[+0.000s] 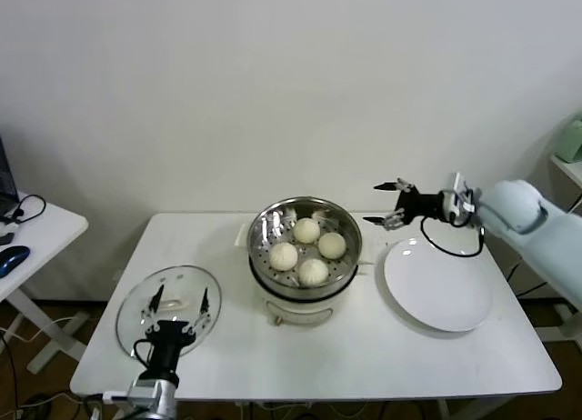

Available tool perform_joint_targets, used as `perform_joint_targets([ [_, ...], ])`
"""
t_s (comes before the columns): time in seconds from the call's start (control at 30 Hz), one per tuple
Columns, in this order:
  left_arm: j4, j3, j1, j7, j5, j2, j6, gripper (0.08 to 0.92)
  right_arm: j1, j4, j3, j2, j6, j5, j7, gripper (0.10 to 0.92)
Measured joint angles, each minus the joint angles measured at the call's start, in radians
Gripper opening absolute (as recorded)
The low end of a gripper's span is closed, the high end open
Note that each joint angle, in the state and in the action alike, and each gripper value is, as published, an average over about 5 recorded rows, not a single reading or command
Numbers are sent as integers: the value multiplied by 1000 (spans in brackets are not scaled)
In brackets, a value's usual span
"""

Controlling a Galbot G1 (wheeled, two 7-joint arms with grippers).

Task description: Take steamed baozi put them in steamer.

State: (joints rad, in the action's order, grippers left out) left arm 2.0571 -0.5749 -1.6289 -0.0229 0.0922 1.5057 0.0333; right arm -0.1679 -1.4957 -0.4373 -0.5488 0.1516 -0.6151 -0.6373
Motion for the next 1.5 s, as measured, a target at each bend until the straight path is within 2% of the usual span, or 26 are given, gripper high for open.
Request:
perform_joint_targets([
  [0.27,0,-1,20,23,-6,6,-19,823,-492,-106,516,-106,-44,84,113,823],
  [0.6,-7,-22,39,46,-10,9,-31,823,-922,-215,956,-370,-133,170,244,823],
  [1.03,1,-39,44,72,-28,8,-42,823,-1255,-319,1101,-688,-243,242,329,823],
  [1.5,22,-44,32,80,-55,13,-54,823,-1372,-349,1131,-817,-297,254,332,823],
])
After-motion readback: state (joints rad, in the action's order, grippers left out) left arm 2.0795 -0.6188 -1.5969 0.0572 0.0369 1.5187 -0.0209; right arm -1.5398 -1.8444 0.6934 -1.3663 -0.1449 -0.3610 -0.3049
